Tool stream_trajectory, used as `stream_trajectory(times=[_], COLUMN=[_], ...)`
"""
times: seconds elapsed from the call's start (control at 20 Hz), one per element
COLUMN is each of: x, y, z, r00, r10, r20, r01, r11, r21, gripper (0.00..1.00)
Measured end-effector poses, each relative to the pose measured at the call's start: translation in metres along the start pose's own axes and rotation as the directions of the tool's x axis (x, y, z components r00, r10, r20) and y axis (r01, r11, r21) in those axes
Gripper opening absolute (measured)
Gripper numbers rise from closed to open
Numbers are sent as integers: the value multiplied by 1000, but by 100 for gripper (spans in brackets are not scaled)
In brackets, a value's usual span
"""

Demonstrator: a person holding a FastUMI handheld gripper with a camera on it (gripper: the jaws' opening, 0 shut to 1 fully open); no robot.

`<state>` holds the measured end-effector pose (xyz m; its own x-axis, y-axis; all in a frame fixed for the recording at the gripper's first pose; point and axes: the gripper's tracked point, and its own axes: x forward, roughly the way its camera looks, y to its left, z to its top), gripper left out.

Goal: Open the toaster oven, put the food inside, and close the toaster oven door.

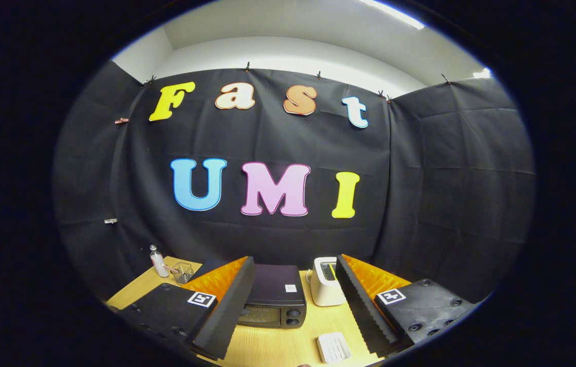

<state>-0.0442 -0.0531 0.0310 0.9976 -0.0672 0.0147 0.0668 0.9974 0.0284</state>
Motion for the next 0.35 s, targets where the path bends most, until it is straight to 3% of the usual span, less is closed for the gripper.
stream_trajectory(times=[0.35], x=[-4], y=[-4], z=[-10], r00=[999], r10=[-14], r20=[-33], r01=[14], r11=[1000], r21=[-3], gripper=[98])
